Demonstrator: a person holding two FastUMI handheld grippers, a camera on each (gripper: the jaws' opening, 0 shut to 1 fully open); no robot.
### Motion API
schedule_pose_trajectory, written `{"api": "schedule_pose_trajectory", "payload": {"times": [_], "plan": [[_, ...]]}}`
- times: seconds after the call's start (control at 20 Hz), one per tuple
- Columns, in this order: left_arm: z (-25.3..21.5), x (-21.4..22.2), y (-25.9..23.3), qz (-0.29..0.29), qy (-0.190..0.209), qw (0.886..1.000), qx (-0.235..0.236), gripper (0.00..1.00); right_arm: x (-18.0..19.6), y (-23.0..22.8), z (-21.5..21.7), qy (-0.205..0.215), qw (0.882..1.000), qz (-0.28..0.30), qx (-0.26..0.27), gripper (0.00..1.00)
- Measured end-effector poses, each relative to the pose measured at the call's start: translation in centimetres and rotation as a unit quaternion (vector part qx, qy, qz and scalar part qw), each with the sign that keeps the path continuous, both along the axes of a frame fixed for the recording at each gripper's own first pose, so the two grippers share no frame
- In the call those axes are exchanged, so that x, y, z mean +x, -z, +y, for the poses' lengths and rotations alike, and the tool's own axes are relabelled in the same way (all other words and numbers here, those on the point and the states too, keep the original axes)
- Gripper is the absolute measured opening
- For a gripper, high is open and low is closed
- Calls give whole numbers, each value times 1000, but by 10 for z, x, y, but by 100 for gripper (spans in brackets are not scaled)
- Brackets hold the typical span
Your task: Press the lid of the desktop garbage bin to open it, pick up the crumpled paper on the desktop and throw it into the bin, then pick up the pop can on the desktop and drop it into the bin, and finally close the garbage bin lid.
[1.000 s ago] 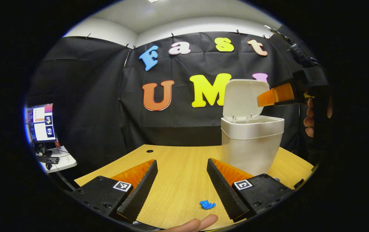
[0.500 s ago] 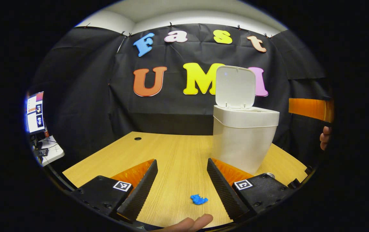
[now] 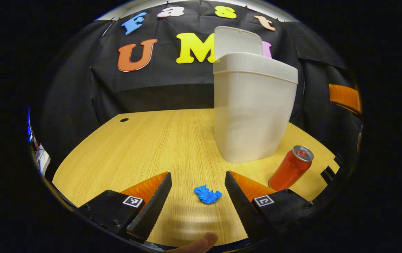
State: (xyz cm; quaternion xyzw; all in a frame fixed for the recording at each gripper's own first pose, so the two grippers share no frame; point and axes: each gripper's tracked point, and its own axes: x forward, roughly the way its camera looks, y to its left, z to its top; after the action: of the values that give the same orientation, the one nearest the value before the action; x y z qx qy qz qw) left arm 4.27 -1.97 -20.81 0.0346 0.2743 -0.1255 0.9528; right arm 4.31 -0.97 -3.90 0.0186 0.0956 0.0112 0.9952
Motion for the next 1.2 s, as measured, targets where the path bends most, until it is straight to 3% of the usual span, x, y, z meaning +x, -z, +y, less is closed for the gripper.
{"api": "schedule_pose_trajectory", "payload": {"times": [0.35, 0.8, 1.1, 1.2], "plan": [[-3, -15, 13, 76, 32, 996, -16, 99, 10, 8, -10, 12, 1000, 8, 0, 96], [4, -17, 19, 82, 33, 996, 9, 97, 12, 16, -4, 12, 999, 13, -43, 96], [4, -7, 17, 62, 45, 997, 12, 79, 15, 39, 7, 14, 998, 58, -6, 96], [5, -2, 16, 61, 38, 997, 12, 66, 16, 49, 19, 10, 997, 75, 7, 96]]}}
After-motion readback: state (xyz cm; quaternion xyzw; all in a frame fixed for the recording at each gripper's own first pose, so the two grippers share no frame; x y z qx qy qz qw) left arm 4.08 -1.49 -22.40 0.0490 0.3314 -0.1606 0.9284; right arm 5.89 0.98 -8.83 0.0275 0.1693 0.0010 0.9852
